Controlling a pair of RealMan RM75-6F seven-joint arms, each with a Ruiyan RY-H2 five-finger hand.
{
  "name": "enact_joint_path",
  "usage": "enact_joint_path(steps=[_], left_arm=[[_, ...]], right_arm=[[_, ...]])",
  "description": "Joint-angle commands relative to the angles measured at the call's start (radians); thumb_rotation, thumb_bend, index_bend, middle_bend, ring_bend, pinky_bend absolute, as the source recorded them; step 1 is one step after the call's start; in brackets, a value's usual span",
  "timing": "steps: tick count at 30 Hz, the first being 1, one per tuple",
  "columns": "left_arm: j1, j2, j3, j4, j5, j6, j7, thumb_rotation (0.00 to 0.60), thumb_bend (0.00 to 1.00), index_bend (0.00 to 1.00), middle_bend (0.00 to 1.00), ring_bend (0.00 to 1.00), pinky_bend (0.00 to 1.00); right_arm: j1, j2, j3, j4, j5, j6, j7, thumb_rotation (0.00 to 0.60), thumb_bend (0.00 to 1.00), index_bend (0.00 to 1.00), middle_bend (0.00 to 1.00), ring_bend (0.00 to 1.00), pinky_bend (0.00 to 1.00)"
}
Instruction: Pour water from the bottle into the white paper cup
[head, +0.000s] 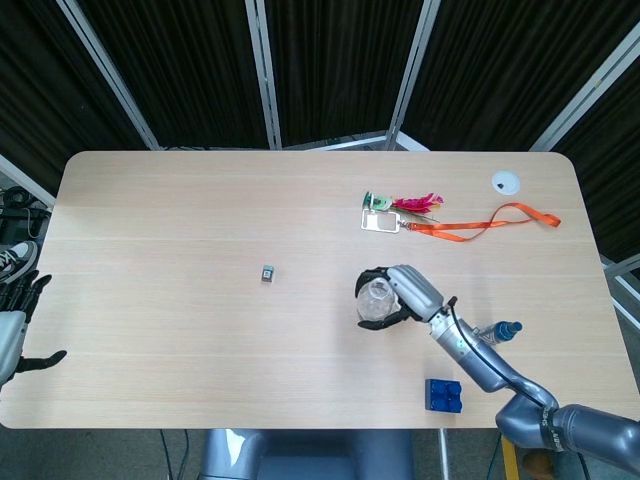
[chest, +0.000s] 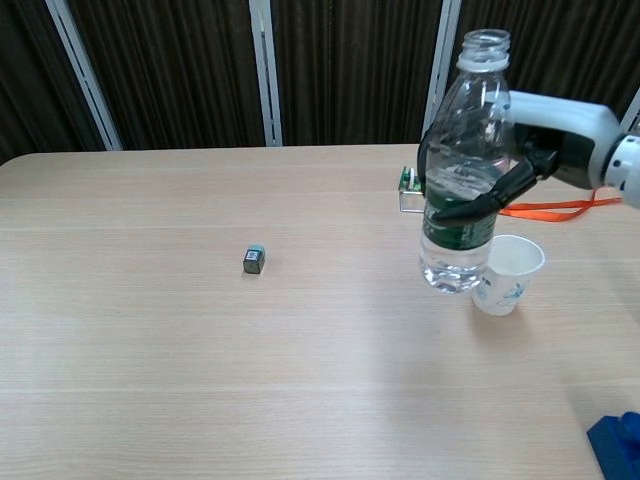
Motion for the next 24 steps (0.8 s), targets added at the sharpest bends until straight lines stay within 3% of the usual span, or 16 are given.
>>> enact_joint_path(steps=[1, 24], left_arm=[[-0.004, -0.005, -0.003, 0.003, -0.011, -0.005, 0.008, 0.6, 0.0, 0.0, 0.0, 0.0, 0.0], [-0.024, -0.031, -0.011, 0.013, -0.068, -0.026, 0.058, 0.6, 0.0, 0.0, 0.0, 0.0, 0.0]], right_arm=[[0.018, -0.058, -0.021, 0.048, -0.02, -0.014, 0.002, 0.6, 0.39, 0.56, 0.62, 0.56, 0.59], [0.028, -0.293, -0.098, 0.311, -0.069, 0.019, 0.0, 0.6, 0.39, 0.56, 0.62, 0.56, 0.59]])
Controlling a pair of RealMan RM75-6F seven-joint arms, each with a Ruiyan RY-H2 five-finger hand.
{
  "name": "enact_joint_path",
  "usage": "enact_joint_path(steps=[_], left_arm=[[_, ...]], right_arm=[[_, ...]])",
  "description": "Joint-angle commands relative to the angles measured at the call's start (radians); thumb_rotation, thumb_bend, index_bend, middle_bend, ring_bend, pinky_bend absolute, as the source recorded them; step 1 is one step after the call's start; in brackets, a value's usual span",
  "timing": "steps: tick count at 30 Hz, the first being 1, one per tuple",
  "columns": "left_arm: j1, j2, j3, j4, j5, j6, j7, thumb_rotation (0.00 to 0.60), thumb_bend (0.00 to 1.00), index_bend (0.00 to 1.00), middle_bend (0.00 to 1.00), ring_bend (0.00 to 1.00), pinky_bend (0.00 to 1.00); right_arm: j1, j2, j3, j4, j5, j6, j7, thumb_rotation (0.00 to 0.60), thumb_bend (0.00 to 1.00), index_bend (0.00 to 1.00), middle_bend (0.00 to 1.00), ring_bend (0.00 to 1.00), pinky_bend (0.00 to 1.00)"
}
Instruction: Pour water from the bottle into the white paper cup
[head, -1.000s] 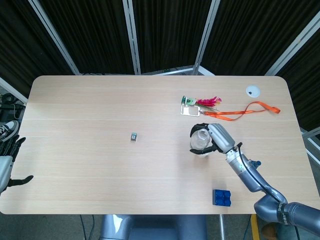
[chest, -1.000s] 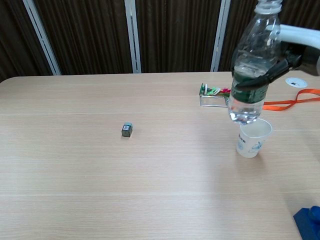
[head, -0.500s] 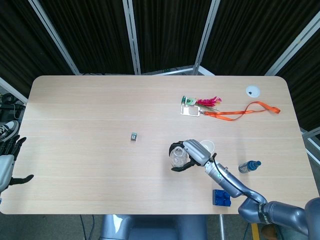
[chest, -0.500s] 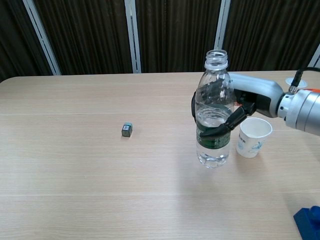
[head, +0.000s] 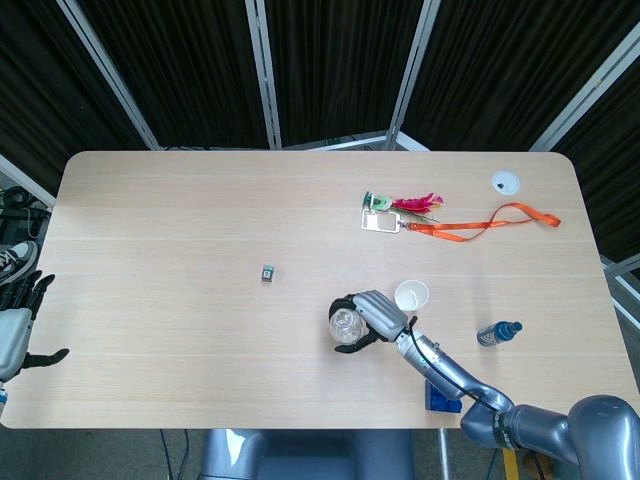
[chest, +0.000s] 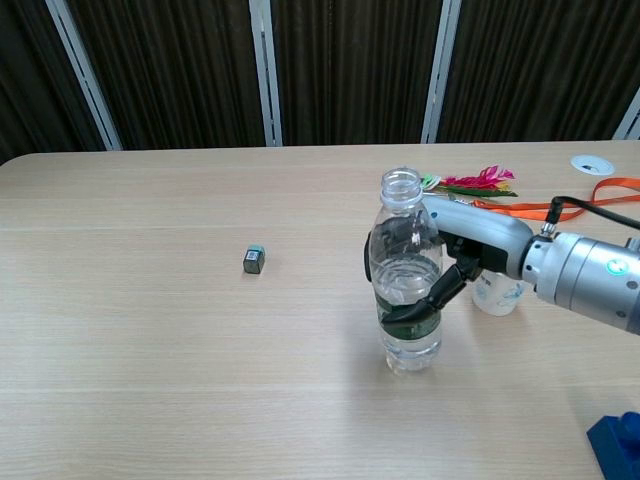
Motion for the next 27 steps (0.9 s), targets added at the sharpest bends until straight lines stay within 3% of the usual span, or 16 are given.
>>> enact_joint_path(steps=[1, 6, 9, 11, 13, 16, 27], left_arm=[[0.0, 0.0, 0.001, -0.001, -0.001, 0.0, 0.001, 0.6, 0.0, 0.0, 0.0, 0.0, 0.0], [-0.001, 0.001, 0.001, -0.002, -0.003, 0.0, 0.0, 0.6, 0.0, 0.0, 0.0, 0.0, 0.0], [-0.001, 0.002, 0.002, -0.003, -0.002, 0.0, 0.001, 0.6, 0.0, 0.0, 0.0, 0.0, 0.0], [-0.001, 0.002, 0.003, -0.004, -0.002, 0.0, 0.001, 0.6, 0.0, 0.0, 0.0, 0.0, 0.0], [-0.001, 0.002, 0.003, -0.004, -0.001, 0.001, 0.002, 0.6, 0.0, 0.0, 0.0, 0.0, 0.0], [-0.001, 0.002, 0.004, -0.005, 0.0, 0.002, 0.001, 0.6, 0.0, 0.0, 0.0, 0.0, 0.0], [0.002, 0.009, 0.008, -0.011, 0.009, 0.005, -0.007, 0.6, 0.0, 0.0, 0.0, 0.0, 0.0]], right_arm=[[-0.002, -0.021, -0.011, 0.033, -0.009, 0.013, 0.001, 0.6, 0.39, 0.56, 0.62, 0.56, 0.59], [-0.005, -0.034, -0.02, 0.058, -0.013, 0.023, 0.011, 0.6, 0.37, 0.55, 0.62, 0.56, 0.59], [-0.008, -0.041, -0.023, 0.077, -0.016, 0.036, 0.01, 0.6, 0.21, 0.51, 0.6, 0.52, 0.59], [-0.01, -0.046, -0.024, 0.084, -0.017, 0.047, 0.008, 0.6, 0.06, 0.42, 0.54, 0.47, 0.59], [-0.011, -0.046, -0.024, 0.084, -0.019, 0.053, 0.014, 0.6, 0.01, 0.33, 0.48, 0.4, 0.54], [-0.008, -0.041, -0.029, 0.082, -0.022, 0.054, 0.026, 0.6, 0.0, 0.25, 0.39, 0.32, 0.48], [-0.015, -0.017, -0.047, 0.075, -0.029, 0.072, 0.046, 0.6, 0.0, 0.22, 0.32, 0.27, 0.42]])
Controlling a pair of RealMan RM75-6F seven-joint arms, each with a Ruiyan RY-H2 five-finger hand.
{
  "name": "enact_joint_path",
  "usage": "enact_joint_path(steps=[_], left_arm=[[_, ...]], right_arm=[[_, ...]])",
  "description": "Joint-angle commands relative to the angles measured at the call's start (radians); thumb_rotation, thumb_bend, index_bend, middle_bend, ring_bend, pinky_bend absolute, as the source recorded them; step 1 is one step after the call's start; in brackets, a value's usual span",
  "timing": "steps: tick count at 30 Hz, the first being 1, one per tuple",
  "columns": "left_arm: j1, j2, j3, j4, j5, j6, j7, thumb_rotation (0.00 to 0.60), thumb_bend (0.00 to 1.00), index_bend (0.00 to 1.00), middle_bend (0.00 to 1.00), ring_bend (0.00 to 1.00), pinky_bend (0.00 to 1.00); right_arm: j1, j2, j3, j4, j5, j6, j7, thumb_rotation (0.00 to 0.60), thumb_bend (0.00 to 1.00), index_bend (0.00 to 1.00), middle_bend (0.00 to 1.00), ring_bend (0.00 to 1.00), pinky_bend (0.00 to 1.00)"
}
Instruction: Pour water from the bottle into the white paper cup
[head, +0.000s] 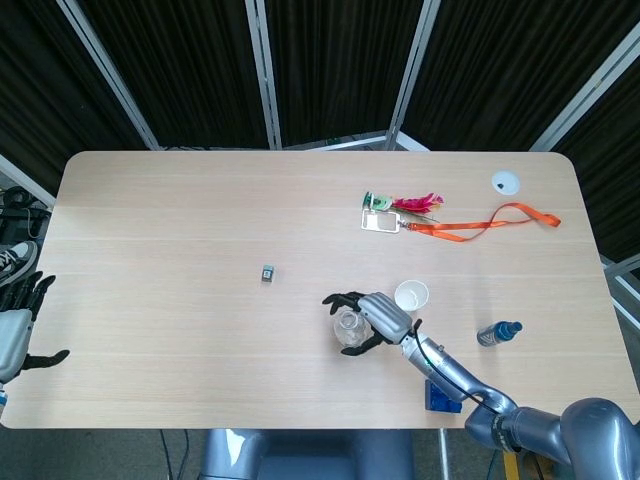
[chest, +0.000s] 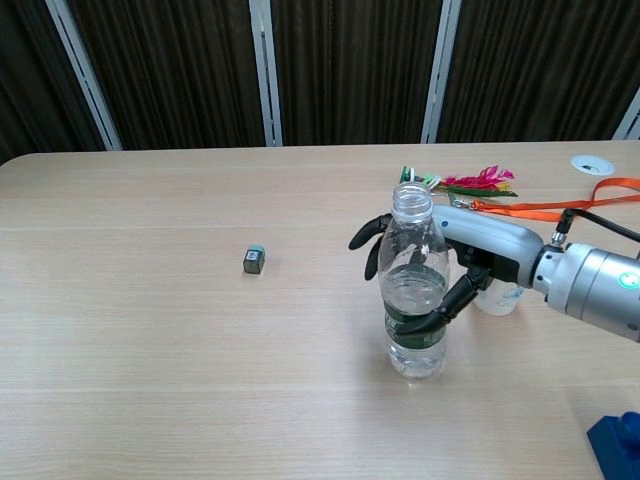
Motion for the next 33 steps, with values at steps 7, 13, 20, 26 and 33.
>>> enact_joint_path(steps=[7, 13, 20, 26, 33], left_arm=[[0.004, 0.004, 0.004, -0.005, 0.012, 0.006, -0.004, 0.6, 0.0, 0.0, 0.0, 0.0, 0.0], [0.007, 0.007, 0.008, -0.009, 0.024, 0.01, -0.008, 0.6, 0.0, 0.0, 0.0, 0.0, 0.0], [0.012, 0.015, 0.013, -0.016, 0.042, 0.016, -0.019, 0.6, 0.0, 0.0, 0.0, 0.0, 0.0], [0.023, 0.026, 0.021, -0.025, 0.073, 0.032, -0.036, 0.6, 0.0, 0.0, 0.0, 0.0, 0.0], [0.041, 0.046, 0.033, -0.039, 0.121, 0.056, -0.064, 0.6, 0.0, 0.0, 0.0, 0.0, 0.0]], right_arm=[[-0.009, 0.041, -0.028, -0.028, -0.021, 0.022, 0.035, 0.6, 0.0, 0.11, 0.19, 0.14, 0.21], [-0.013, 0.089, -0.047, -0.058, -0.03, 0.023, 0.048, 0.6, 0.0, 0.0, 0.05, 0.02, 0.04], [-0.026, 0.145, -0.065, -0.093, -0.045, 0.048, 0.036, 0.6, 0.0, 0.0, 0.0, 0.0, 0.0], [-0.053, 0.216, -0.078, -0.124, -0.063, 0.099, -0.037, 0.6, 0.0, 0.0, 0.0, 0.0, 0.0], [-0.096, 0.326, -0.088, -0.177, -0.042, 0.117, -0.214, 0.6, 0.0, 0.0, 0.0, 0.0, 0.0]])
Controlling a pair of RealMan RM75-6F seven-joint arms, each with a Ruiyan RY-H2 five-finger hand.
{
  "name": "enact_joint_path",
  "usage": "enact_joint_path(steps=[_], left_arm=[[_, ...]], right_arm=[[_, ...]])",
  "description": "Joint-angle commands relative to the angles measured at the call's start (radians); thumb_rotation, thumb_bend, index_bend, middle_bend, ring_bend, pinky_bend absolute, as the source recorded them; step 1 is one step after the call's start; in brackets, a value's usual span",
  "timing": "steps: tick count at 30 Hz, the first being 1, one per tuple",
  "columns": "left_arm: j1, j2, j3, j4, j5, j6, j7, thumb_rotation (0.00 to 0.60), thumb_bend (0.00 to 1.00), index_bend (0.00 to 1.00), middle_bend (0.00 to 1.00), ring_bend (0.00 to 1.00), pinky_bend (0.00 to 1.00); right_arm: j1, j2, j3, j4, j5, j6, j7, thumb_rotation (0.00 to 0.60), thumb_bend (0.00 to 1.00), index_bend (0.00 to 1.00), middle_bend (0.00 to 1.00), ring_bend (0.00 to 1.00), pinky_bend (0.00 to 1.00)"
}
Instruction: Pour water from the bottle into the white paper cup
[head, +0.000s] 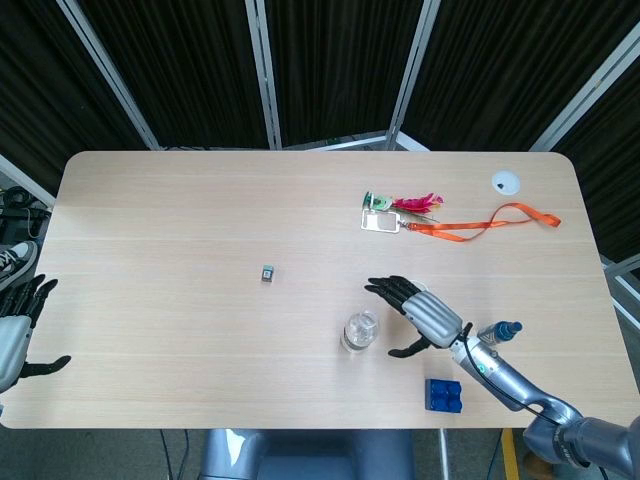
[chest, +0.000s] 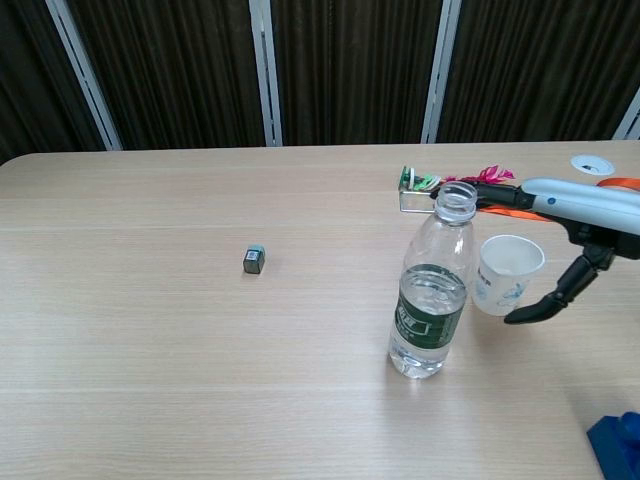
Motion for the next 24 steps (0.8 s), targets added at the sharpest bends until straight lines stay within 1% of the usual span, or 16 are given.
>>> enact_joint_path(steps=[1, 2, 4, 10, 12, 16, 20, 22, 24], left_arm=[[0.011, 0.009, 0.003, -0.004, 0.019, 0.02, -0.013, 0.6, 0.0, 0.0, 0.0, 0.0, 0.0], [0.017, 0.007, 0.001, -0.001, 0.024, 0.037, -0.007, 0.6, 0.0, 0.0, 0.0, 0.0, 0.0], [0.024, 0.001, -0.003, 0.003, 0.029, 0.061, 0.003, 0.6, 0.0, 0.0, 0.0, 0.0, 0.0], [0.046, -0.005, -0.005, 0.001, 0.055, 0.11, -0.001, 0.6, 0.0, 0.0, 0.0, 0.0, 0.0], [0.052, -0.003, -0.005, 0.002, 0.068, 0.122, -0.012, 0.6, 0.0, 0.0, 0.0, 0.0, 0.0], [0.061, -0.001, -0.006, 0.01, 0.099, 0.143, -0.04, 0.6, 0.0, 0.0, 0.0, 0.0, 0.0], [0.072, -0.007, -0.008, 0.035, 0.137, 0.176, -0.072, 0.6, 0.0, 0.0, 0.0, 0.0, 0.0], [0.075, -0.013, -0.011, 0.053, 0.149, 0.185, -0.091, 0.6, 0.0, 0.0, 0.0, 0.0, 0.0], [0.075, -0.018, -0.015, 0.065, 0.153, 0.189, -0.099, 0.6, 0.0, 0.0, 0.0, 0.0, 0.0]], right_arm=[[-0.037, 0.068, -0.001, -0.039, 0.019, 0.027, -0.118, 0.6, 0.0, 0.0, 0.0, 0.0, 0.0], [-0.049, 0.089, 0.002, -0.048, 0.025, 0.04, -0.155, 0.6, 0.0, 0.0, 0.0, 0.0, 0.0], [-0.063, 0.121, 0.003, -0.066, 0.034, 0.052, -0.191, 0.6, 0.0, 0.0, 0.0, 0.0, 0.0], [-0.126, 0.242, 0.02, -0.163, 0.083, 0.12, -0.25, 0.6, 0.0, 0.0, 0.0, 0.0, 0.0], [-0.159, 0.279, 0.035, -0.199, 0.119, 0.153, -0.287, 0.6, 0.0, 0.0, 0.0, 0.0, 0.0], [-0.223, 0.32, 0.073, -0.236, 0.204, 0.222, -0.348, 0.6, 0.0, 0.0, 0.0, 0.0, 0.0], [-0.296, 0.335, 0.11, -0.271, 0.276, 0.314, -0.415, 0.6, 0.0, 0.0, 0.0, 0.0, 0.0], [-0.337, 0.344, 0.119, -0.309, 0.282, 0.366, -0.404, 0.6, 0.0, 0.0, 0.0, 0.0, 0.0], [-0.366, 0.352, 0.12, -0.333, 0.279, 0.393, -0.392, 0.6, 0.0, 0.0, 0.0, 0.0, 0.0]])
